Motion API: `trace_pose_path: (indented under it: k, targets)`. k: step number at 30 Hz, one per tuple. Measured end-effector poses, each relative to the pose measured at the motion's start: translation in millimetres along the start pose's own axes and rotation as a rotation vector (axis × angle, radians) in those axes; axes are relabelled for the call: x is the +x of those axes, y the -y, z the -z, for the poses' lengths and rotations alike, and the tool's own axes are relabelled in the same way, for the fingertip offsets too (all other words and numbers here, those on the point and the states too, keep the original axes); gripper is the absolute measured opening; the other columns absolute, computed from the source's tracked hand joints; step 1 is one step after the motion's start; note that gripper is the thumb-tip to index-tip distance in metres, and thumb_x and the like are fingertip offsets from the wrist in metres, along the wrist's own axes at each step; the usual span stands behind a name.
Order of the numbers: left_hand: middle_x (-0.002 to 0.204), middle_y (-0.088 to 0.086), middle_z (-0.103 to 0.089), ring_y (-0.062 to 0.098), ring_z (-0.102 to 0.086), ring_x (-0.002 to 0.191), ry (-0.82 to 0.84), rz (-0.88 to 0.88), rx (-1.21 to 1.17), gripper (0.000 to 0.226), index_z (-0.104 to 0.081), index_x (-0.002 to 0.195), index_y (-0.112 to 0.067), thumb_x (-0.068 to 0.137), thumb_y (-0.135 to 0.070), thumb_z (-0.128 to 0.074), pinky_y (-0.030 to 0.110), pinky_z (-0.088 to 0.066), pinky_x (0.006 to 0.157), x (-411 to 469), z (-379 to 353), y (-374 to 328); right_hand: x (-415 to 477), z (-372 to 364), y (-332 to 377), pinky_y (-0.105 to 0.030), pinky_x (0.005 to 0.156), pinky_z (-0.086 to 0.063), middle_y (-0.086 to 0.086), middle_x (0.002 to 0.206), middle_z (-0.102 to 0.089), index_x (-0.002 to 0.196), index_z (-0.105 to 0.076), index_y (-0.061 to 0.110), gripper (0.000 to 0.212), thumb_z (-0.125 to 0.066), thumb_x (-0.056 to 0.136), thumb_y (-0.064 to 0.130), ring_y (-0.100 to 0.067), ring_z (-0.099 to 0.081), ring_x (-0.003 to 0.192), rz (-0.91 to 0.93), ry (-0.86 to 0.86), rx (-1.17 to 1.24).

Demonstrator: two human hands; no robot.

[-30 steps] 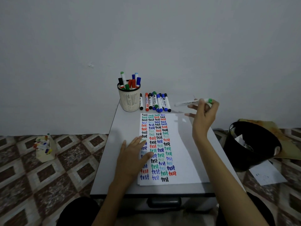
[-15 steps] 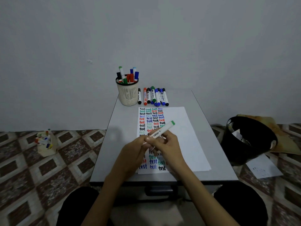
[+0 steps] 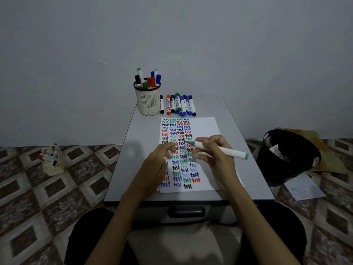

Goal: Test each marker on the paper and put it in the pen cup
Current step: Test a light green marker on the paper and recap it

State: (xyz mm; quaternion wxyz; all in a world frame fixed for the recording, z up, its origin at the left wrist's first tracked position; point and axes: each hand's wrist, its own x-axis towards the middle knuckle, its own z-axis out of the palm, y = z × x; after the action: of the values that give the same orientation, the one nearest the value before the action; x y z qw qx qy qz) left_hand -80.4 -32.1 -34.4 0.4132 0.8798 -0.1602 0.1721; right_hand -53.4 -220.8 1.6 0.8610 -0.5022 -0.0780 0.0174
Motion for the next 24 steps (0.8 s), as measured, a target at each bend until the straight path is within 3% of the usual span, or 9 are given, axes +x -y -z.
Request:
trace_pose_path:
  k: [2,4,8,10,14,17,20,22,24]
  targets:
    - [0.126,0.000,-0.047,0.008,-0.054,0.107,0.020,-0.024,0.014,0.037,-0.041,0.131,-0.019,0.097,-0.008,-0.033,0.013,-0.052,0.075,0,-1,1,-6,8,-6,-0.034,0.061,-0.060,-0.024,0.101,-0.069,0.095,-0.055,-0.002,0.004,-0.053,0.091,-0.002,-0.035,-0.070,0.085,-0.072,0.049,-0.040]
    - [0.127,-0.003,-0.047,0.003,-0.051,0.109,0.014,-0.034,0.020,0.043,-0.041,0.132,-0.021,0.094,-0.002,-0.042,0.012,-0.050,0.079,1,-2,4,-12,12,-10,-0.035,0.059,-0.060,-0.029,0.096,-0.068,0.091,-0.056,-0.005,0.006,-0.060,0.086,-0.006,-0.038,-0.069,0.086,-0.127,0.108,-0.091]
    - [0.119,-0.012,-0.051,-0.001,-0.050,0.106,0.007,-0.007,0.038,0.049,-0.044,0.131,-0.020,0.086,-0.003,-0.057,0.006,-0.044,0.084,4,-4,12,-19,14,-12,-0.024,0.039,-0.040,-0.018,0.055,-0.057,0.070,-0.049,-0.001,0.024,-0.073,0.077,-0.005,-0.019,-0.053,0.041,-0.118,0.100,-0.311]
    - [0.114,-0.015,-0.053,-0.002,-0.051,0.103,0.014,-0.009,0.053,0.044,-0.047,0.128,-0.017,0.087,-0.007,-0.059,0.005,-0.044,0.083,4,-5,15,-23,13,-13,-0.023,0.041,-0.038,-0.015,0.050,-0.049,0.066,-0.046,-0.001,0.030,-0.072,0.077,-0.007,-0.020,-0.046,0.037,-0.087,0.076,-0.407]
    - [0.113,-0.017,-0.052,-0.004,-0.050,0.102,0.009,-0.015,0.048,0.036,-0.053,0.122,-0.015,0.087,-0.009,-0.059,0.006,-0.042,0.084,4,-6,19,-26,13,-19,-0.023,0.044,-0.047,-0.011,0.053,-0.050,0.060,-0.041,0.005,0.036,-0.065,0.077,-0.016,-0.015,-0.058,0.051,-0.029,0.040,-0.591]
    - [0.114,-0.014,-0.054,0.001,-0.052,0.103,0.004,-0.007,0.051,0.035,-0.054,0.121,-0.017,0.087,-0.010,-0.059,0.007,-0.042,0.085,3,-5,18,-27,12,-18,-0.024,0.047,-0.049,-0.027,0.061,-0.050,0.061,-0.041,0.004,0.034,-0.065,0.077,-0.015,-0.026,-0.062,0.059,0.004,0.033,-0.625]
    - [0.115,-0.013,-0.055,0.004,-0.054,0.105,0.008,0.006,0.034,0.034,-0.054,0.121,-0.018,0.088,-0.010,-0.059,0.011,-0.045,0.085,3,-5,18,-24,16,-21,-0.028,0.047,-0.051,-0.027,0.063,-0.054,0.061,-0.042,0.002,0.033,-0.065,0.077,-0.014,-0.028,-0.065,0.063,0.014,0.027,-0.638]
    - [0.116,-0.008,-0.058,0.006,-0.054,0.105,0.011,0.009,0.028,0.033,-0.055,0.120,-0.017,0.088,-0.010,-0.059,0.009,-0.044,0.084,3,-5,19,-24,17,-23,-0.041,0.051,-0.056,-0.034,0.069,-0.053,0.062,-0.041,-0.001,0.031,-0.066,0.077,-0.013,-0.041,-0.065,0.073,0.009,0.035,-0.654]
    - [0.118,-0.003,-0.059,0.007,-0.055,0.106,0.016,0.008,0.024,0.032,-0.055,0.119,-0.015,0.088,-0.011,-0.059,0.005,-0.042,0.083,3,-4,20,-24,17,-24,-0.038,0.053,-0.056,-0.035,0.071,-0.053,0.064,-0.040,-0.003,0.030,-0.065,0.078,-0.013,-0.044,-0.063,0.078,0.003,0.046,-0.669]
